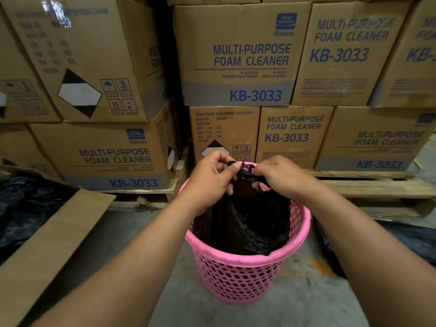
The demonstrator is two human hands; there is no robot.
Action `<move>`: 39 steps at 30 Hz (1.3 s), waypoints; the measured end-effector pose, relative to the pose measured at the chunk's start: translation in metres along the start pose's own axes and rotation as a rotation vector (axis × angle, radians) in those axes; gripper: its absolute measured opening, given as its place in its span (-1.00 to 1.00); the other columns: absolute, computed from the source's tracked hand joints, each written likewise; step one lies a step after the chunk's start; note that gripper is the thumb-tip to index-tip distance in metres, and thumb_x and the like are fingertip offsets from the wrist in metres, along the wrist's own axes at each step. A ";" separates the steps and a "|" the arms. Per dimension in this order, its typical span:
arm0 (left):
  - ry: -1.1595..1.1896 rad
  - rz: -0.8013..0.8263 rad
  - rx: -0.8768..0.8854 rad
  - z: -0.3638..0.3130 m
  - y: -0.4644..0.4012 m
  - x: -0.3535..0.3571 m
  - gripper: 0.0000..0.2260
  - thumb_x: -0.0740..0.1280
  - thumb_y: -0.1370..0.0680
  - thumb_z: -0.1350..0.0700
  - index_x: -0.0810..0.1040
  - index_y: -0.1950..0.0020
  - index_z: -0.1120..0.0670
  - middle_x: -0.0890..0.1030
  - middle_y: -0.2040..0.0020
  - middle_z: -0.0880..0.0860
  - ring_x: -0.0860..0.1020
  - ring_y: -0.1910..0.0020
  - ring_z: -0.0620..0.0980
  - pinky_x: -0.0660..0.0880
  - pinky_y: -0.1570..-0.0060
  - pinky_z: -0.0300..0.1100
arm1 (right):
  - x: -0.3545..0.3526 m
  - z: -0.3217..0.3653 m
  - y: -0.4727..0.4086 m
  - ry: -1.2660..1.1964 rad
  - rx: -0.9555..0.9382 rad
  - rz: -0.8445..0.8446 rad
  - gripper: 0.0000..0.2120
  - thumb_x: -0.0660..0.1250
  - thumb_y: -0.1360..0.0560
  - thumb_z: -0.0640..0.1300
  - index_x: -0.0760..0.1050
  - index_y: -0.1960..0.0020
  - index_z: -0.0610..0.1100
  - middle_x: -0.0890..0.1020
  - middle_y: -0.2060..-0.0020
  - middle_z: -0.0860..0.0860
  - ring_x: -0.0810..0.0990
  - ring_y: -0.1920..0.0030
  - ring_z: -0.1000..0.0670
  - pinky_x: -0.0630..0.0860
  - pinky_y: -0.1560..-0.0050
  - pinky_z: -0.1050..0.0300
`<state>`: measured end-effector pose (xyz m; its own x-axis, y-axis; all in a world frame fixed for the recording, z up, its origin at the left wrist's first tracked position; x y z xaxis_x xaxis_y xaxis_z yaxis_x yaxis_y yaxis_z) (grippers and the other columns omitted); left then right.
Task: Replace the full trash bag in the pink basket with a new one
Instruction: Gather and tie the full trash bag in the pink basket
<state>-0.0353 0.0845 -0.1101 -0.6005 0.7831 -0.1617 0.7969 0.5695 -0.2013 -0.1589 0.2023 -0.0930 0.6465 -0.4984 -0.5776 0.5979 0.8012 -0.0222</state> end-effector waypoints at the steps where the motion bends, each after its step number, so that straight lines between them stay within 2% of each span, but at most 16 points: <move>1: -0.029 0.010 0.018 0.001 0.000 0.001 -0.92 0.33 -0.61 0.14 0.46 0.05 0.07 0.57 0.28 0.07 0.49 0.48 -0.01 0.45 0.36 -0.16 | 0.001 0.002 0.004 -0.055 0.070 0.039 -0.73 0.26 -0.39 -0.11 0.51 0.46 -0.11 0.53 0.48 -0.05 0.42 0.40 -0.05 0.29 0.29 0.07; 5: -0.039 0.032 0.052 0.003 0.002 0.009 -0.93 0.34 -0.61 0.13 0.48 0.05 0.03 0.59 0.23 0.08 0.55 0.42 -0.02 0.49 0.29 -0.12 | 0.008 -0.001 0.010 -0.485 0.209 0.157 -0.67 0.17 -0.37 -0.23 0.48 0.55 -0.13 0.40 0.58 -0.04 0.31 0.48 -0.01 0.25 0.35 0.10; 8: -0.025 0.032 0.050 0.002 0.002 0.009 -0.92 0.33 -0.62 0.13 0.47 0.06 0.02 0.60 0.28 0.06 0.57 0.42 -0.03 0.51 0.28 -0.12 | 0.008 -0.003 0.011 -0.717 0.116 0.240 -0.73 0.14 -0.35 -0.20 0.38 0.51 -0.12 0.34 0.55 -0.03 0.30 0.43 -0.03 0.27 0.28 0.08; 10: -0.024 0.018 0.050 0.003 0.000 0.007 -0.91 0.33 -0.62 0.13 0.46 0.07 0.02 0.59 0.30 0.04 0.57 0.43 -0.04 0.51 0.28 -0.12 | 0.006 -0.005 0.011 -0.640 -0.045 0.254 -0.84 0.25 -0.24 -0.15 0.41 0.47 -0.20 0.47 0.39 -0.11 0.44 0.30 -0.09 0.37 0.17 0.06; 12: -0.015 0.016 0.038 0.004 -0.001 0.006 -0.91 0.33 -0.62 0.15 0.47 0.07 0.04 0.59 0.29 0.04 0.56 0.44 -0.05 0.51 0.29 -0.14 | 0.002 -0.011 0.007 -0.456 -0.141 0.155 -0.70 0.34 -0.15 -0.13 0.48 0.35 -0.41 0.53 0.16 -0.15 0.50 0.13 -0.08 0.41 0.08 0.06; 13: -0.007 0.017 0.031 0.003 -0.001 0.005 -0.92 0.33 -0.62 0.16 0.47 0.06 0.06 0.59 0.27 0.06 0.55 0.44 -0.05 0.52 0.30 -0.17 | 0.001 -0.013 0.006 -0.431 -0.161 0.112 -0.65 0.36 -0.15 -0.13 0.47 0.31 -0.45 0.53 0.13 -0.18 0.51 0.12 -0.08 0.41 0.08 0.07; 16: 0.015 0.021 0.023 0.002 -0.002 0.003 -0.93 0.31 -0.62 0.17 0.46 0.04 0.10 0.58 0.21 0.13 0.54 0.44 -0.03 0.52 0.34 -0.22 | 0.004 -0.015 0.006 -0.588 -0.127 0.101 -0.77 0.37 -0.23 -0.20 0.50 0.24 -0.38 0.57 0.34 -0.21 0.53 0.31 -0.09 0.46 0.21 0.08; 19: 0.019 0.021 0.016 0.003 -0.003 0.003 -0.93 0.31 -0.63 0.17 0.46 0.04 0.10 0.57 0.23 0.11 0.54 0.44 -0.04 0.52 0.32 -0.19 | 0.010 -0.016 0.007 -0.730 -0.095 0.085 -0.93 0.33 -0.41 -0.37 0.50 0.25 -0.29 0.58 0.45 -0.11 0.54 0.40 -0.01 0.49 0.35 0.23; 21: 0.012 0.019 0.007 0.005 -0.003 0.003 -0.93 0.31 -0.63 0.17 0.46 0.04 0.09 0.57 0.23 0.13 0.54 0.43 -0.03 0.52 0.28 -0.14 | 0.013 -0.018 0.004 -0.701 -0.089 0.074 -0.75 0.29 -0.46 -0.46 0.48 0.30 -0.18 0.56 0.47 -0.04 0.54 0.41 0.04 0.47 0.36 0.26; 23: 0.019 0.010 -0.002 0.005 -0.003 0.002 -0.94 0.31 -0.63 0.18 0.46 0.03 0.10 0.57 0.21 0.14 0.54 0.43 -0.03 0.51 0.27 -0.13 | 0.015 -0.019 0.002 -0.661 -0.073 0.078 -0.74 0.30 -0.45 -0.48 0.42 0.26 -0.16 0.54 0.45 -0.01 0.56 0.40 0.05 0.47 0.36 0.26; 25: 0.026 -0.011 -0.014 0.006 -0.004 0.000 -0.94 0.30 -0.63 0.18 0.46 0.03 0.10 0.57 0.19 0.15 0.54 0.43 -0.03 0.52 0.29 -0.15 | 0.017 -0.020 -0.001 -0.654 -0.042 0.097 -0.81 0.33 -0.44 -0.48 0.42 0.11 -0.25 0.56 0.41 -0.09 0.57 0.40 0.01 0.49 0.37 0.24; 27: 0.035 -0.055 -0.023 0.007 -0.005 -0.005 -0.92 0.30 -0.63 0.19 0.46 0.06 0.08 0.58 0.19 0.16 0.53 0.43 -0.03 0.50 0.29 -0.16 | 0.015 -0.023 -0.002 -0.709 -0.007 0.067 -0.67 0.36 -0.42 -0.47 0.35 -0.09 -0.25 0.59 0.41 -0.16 0.54 0.39 -0.08 0.50 0.37 0.21; 30: 0.034 -0.087 -0.028 0.009 -0.006 -0.009 -0.89 0.31 -0.62 0.20 0.46 0.09 0.07 0.57 0.20 0.15 0.52 0.45 -0.03 0.49 0.27 -0.12 | 0.006 -0.025 0.000 -0.759 -0.051 0.086 -0.63 0.41 -0.39 -0.44 0.41 -0.09 -0.15 0.62 0.34 -0.18 0.50 0.28 -0.12 0.49 0.19 0.16; 33: 0.027 -0.081 -0.042 0.009 -0.006 -0.009 -0.91 0.30 -0.63 0.19 0.46 0.07 0.07 0.59 0.15 0.18 0.53 0.45 -0.04 0.50 0.28 -0.15 | 0.009 -0.024 0.004 -0.824 -0.072 0.207 -0.58 0.44 -0.32 -0.46 0.55 -0.15 -0.23 0.59 0.10 -0.23 0.48 0.11 -0.10 0.44 -0.04 0.09; 36: 0.028 -0.052 -0.057 0.008 -0.006 -0.008 -0.92 0.30 -0.63 0.18 0.46 0.06 0.08 0.60 0.13 0.19 0.54 0.44 -0.03 0.51 0.29 -0.16 | 0.013 -0.026 0.000 -0.730 -0.061 0.164 -0.61 0.37 -0.38 -0.51 0.58 -0.14 -0.21 0.56 0.05 -0.21 0.43 0.06 -0.09 0.48 -0.05 0.17; 39: 0.029 -0.045 -0.064 0.007 -0.005 -0.009 -0.93 0.30 -0.63 0.18 0.46 0.04 0.09 0.58 0.13 0.20 0.53 0.45 -0.05 0.50 0.32 -0.20 | 0.009 -0.025 0.000 -0.214 -0.098 0.030 -0.79 0.46 -0.40 -0.30 0.64 0.02 -0.07 0.61 0.21 -0.06 0.52 0.19 0.00 0.51 0.04 0.08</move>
<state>-0.0346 0.0726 -0.1143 -0.6343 0.7628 -0.1261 0.7724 0.6183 -0.1454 -0.1649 0.2058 -0.1186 0.7549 -0.5247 -0.3935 0.5351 0.8397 -0.0929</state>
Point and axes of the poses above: each hand's wrist, its own y-axis away from the middle knuckle, its own x-axis out of the palm, z = x × y, the point moved 2 cm from there along -y, towards the middle knuckle
